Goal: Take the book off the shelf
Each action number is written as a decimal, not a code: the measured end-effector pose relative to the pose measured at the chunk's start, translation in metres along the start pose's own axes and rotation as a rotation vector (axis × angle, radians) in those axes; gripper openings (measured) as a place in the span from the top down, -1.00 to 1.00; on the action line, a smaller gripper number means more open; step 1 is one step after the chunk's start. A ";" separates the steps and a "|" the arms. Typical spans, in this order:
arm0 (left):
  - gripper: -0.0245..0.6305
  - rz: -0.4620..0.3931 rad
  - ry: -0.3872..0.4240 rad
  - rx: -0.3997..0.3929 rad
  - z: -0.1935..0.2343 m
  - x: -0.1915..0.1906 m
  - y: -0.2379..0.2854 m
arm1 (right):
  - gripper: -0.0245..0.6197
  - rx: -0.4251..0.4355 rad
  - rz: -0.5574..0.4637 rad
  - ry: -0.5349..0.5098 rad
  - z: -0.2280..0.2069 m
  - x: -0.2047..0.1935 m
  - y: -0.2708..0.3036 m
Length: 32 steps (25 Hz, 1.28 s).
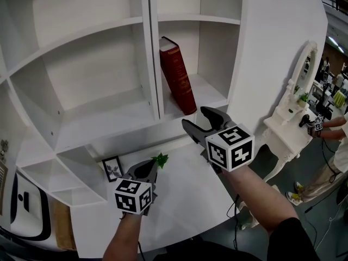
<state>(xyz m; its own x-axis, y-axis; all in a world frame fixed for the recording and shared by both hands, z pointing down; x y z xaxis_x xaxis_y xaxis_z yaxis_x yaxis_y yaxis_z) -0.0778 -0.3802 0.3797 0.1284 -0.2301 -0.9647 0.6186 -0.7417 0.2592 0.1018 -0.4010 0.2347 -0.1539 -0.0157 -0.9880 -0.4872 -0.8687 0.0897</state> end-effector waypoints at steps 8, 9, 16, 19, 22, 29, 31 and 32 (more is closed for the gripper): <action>0.89 -0.013 -0.005 -0.002 0.002 0.006 -0.001 | -0.10 -0.061 -0.019 -0.058 -0.003 0.026 0.020; 0.89 -0.016 -0.006 -0.001 0.002 0.007 -0.001 | -0.10 -0.061 -0.012 -0.064 -0.003 0.028 0.022; 0.89 -0.035 -0.013 0.045 0.010 0.016 -0.004 | -0.11 -0.075 0.032 -0.070 -0.003 0.025 0.043; 0.89 -0.038 -0.015 0.054 0.011 0.018 -0.005 | -0.11 -0.085 0.040 -0.079 -0.004 0.023 0.050; 0.89 -0.036 -0.016 0.051 0.011 0.016 -0.005 | -0.10 -0.107 0.043 -0.112 -0.006 0.022 0.057; 0.89 -0.015 -0.028 0.034 0.009 0.005 -0.003 | -0.10 -0.132 0.085 -0.151 -0.014 0.019 0.071; 0.89 -0.010 -0.030 0.033 0.009 0.002 -0.003 | -0.10 -0.140 0.088 -0.153 -0.016 0.018 0.074; 0.89 -0.008 -0.030 0.033 0.009 0.001 -0.003 | -0.08 -0.145 0.087 -0.152 -0.016 0.018 0.075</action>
<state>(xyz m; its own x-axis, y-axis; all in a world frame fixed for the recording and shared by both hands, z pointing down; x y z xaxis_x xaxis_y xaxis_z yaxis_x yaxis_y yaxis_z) -0.0868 -0.3842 0.3784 0.0996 -0.2425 -0.9650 0.5937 -0.7638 0.2532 0.0760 -0.4745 0.2216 -0.3236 -0.0285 -0.9458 -0.3393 -0.9296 0.1441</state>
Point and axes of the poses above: the fingertips, and each gripper's own axes: y forward along the fingers, z to its left, x out of its top, the point moved 5 cm from there along -y, backward along the fingers, and after that the axes turned 2 degrees about x, right-handed, at the moved point
